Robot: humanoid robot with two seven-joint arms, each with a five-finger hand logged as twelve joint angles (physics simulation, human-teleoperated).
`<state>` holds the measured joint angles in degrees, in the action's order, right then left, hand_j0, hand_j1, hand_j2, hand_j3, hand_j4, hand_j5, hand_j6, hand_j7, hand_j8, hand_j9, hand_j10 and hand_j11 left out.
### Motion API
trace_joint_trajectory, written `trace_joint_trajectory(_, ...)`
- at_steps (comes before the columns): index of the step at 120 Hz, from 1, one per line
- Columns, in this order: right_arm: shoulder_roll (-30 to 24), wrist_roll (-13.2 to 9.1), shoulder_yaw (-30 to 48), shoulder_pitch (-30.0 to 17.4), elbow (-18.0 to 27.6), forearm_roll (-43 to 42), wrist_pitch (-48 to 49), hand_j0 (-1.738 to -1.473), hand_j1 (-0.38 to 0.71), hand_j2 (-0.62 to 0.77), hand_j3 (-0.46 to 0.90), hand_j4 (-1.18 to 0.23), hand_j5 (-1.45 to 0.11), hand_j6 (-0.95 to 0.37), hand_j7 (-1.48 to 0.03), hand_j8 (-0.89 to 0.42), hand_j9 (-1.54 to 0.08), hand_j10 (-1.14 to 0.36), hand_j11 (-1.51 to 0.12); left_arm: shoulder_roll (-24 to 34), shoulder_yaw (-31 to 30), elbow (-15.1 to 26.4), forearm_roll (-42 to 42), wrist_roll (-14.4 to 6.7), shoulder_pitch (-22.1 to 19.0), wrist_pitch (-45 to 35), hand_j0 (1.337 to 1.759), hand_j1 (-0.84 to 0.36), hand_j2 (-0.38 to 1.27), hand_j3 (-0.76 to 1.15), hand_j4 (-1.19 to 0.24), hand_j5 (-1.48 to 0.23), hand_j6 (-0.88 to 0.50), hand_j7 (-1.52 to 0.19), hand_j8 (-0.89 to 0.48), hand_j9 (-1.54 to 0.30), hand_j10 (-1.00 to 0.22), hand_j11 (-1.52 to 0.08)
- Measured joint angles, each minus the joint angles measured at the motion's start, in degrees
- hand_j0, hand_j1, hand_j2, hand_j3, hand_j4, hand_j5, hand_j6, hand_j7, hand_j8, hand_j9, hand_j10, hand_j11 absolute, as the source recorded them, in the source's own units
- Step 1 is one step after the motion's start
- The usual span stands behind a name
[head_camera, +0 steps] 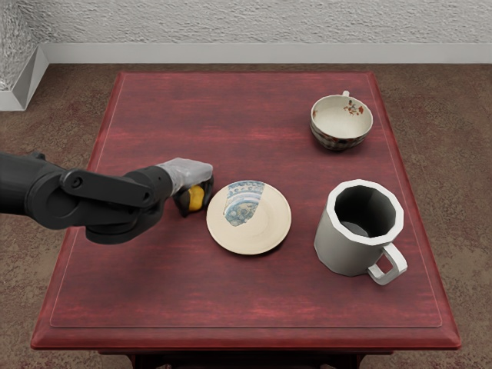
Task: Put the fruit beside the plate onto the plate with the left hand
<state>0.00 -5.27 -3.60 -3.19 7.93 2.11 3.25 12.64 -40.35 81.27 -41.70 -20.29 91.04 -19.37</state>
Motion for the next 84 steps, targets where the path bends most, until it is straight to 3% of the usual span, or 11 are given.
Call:
trace_joint_trajectory(4, 0.0, 0.0, 0.0, 0.0, 0.0, 0.0, 0.0, -1.658, -0.32, 0.0, 0.0, -0.02, -0.03, -0.02, -0.03, -0.02, -0.03, -0.02, -0.03, 0.0, 0.0, 0.0, 0.2, 0.0, 0.2, 0.1, 1.655, -0.34, 0.41, -0.05, -0.87, -1.09, -0.31, -1.13, -0.33, -1.16, -0.69, -1.17)
trace_joint_trajectory(10, 0.0, 0.0, 0.0, 0.0, 0.0, 0.0, 0.0, -1.658, -0.32, 0.0, 0.0, -0.02, -0.03, -0.02, -0.03, -0.02, -0.03, -0.02, -0.03, 0.1, 0.0, 0.0, 0.3, 0.0, 0.5, 0.2, 1.654, -0.31, 0.31, -0.04, -0.86, -1.11, -0.32, -1.13, -0.35, -1.16, -0.72, -1.17)
trace_joint_trajectory(25, 0.0, 0.0, 0.0, 0.0, 0.0, 0.0, 0.0, -1.658, -0.32, 0.0, 0.0, -0.02, -0.03, -0.02, -0.03, -0.02, -0.03, -0.02, -0.03, 0.3, 0.0, 0.0, 0.4, 0.0, 1.1, 0.2, 1.652, -0.33, 0.43, -0.02, -0.86, -1.14, -0.32, -1.14, -0.36, -1.17, -0.74, -1.18)
trace_joint_trajectory(58, 0.0, 0.0, 0.0, 0.0, 0.0, 0.0, 0.0, -1.658, -0.32, 0.0, 0.0, -0.02, -0.03, -0.02, -0.03, -0.02, -0.03, -0.02, -0.03, 1.7, 0.2, 0.5, 2.8, 0.0, 4.5, 2.7, 1.65, -0.24, 0.28, -0.01, -0.85, -1.17, -0.36, -1.17, -0.4, -1.17, -0.82, -1.18)
trace_joint_trajectory(84, 0.0, 0.0, 0.0, 0.0, 0.0, 0.0, 0.0, -1.658, -0.32, 0.0, 0.0, -0.02, -0.03, -0.02, -0.03, -0.02, -0.03, -0.02, -0.03, 2.9, 1.0, 1.7, 6.0, 0.0, 7.3, 6.8, 1.651, -0.23, 0.43, 0.0, -0.85, -1.17, -0.4, -1.17, -0.49, -1.17, -0.84, -1.18)
